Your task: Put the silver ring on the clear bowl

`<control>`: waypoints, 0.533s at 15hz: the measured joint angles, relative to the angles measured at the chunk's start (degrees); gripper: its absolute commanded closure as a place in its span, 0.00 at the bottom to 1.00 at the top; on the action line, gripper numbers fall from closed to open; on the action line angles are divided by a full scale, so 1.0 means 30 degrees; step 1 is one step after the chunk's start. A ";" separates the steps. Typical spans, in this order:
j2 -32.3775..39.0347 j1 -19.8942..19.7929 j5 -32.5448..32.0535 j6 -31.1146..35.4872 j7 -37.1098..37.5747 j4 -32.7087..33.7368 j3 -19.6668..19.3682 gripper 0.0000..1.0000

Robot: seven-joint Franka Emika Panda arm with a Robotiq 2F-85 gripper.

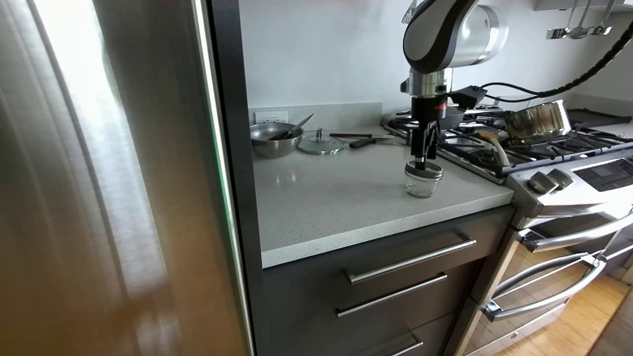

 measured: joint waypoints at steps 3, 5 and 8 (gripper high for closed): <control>-0.0001 0.0082 0.0000 0.0000 -0.0006 0.0000 0.0051 0.00; -0.0021 0.0105 0.0000 0.0000 -0.0006 -0.0005 0.0064 0.00; -0.0260 0.0099 0.0000 0.0001 0.0003 -0.0118 0.0044 0.00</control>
